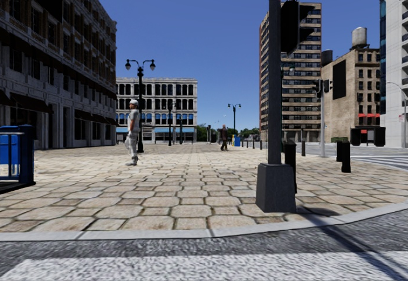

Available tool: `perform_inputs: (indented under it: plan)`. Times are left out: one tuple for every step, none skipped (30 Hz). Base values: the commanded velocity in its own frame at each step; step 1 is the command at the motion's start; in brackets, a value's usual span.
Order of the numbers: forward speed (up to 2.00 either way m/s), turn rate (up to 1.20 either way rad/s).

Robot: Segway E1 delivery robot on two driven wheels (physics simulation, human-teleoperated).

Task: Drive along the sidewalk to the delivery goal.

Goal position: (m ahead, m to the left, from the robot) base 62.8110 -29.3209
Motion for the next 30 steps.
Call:
perform_inputs:
  plan:
    - [1.91, 0.0]
    - [1.91, 0.0]
    - [1.91, 0.0]
    - [1.91, 0.0]
    - [1.91, 0.0]
    - [1.91, 0.0]
    - [1.91, 0.0]
    - [1.91, 0.0]
    - [1.91, 0.0]
    - [1.91, 0.0]
    - [1.91, 0.0]
    - [1.91, 0.0]
    - [1.91, 0.0]
    - [1.91, 0.0]
    - [1.91, 0.0]
    - [1.91, 0.0]
    - [1.91, 0.0]
    - [1.91, 0.0]
    - [1.91, 0.0]
    - [1.91, 0.0]
    - [1.89, 0.0]
    - [1.15, 0.0]
    - [0.78, 0.0]
    - [0.52, 0.0]
    - [0.43, 0.0]
    - [0.43, 0.0]
    - [0.41, 0.0]
    - [0.41, 0.0]
    - [0.42, 0.0]
    - [0.45, 0.0]
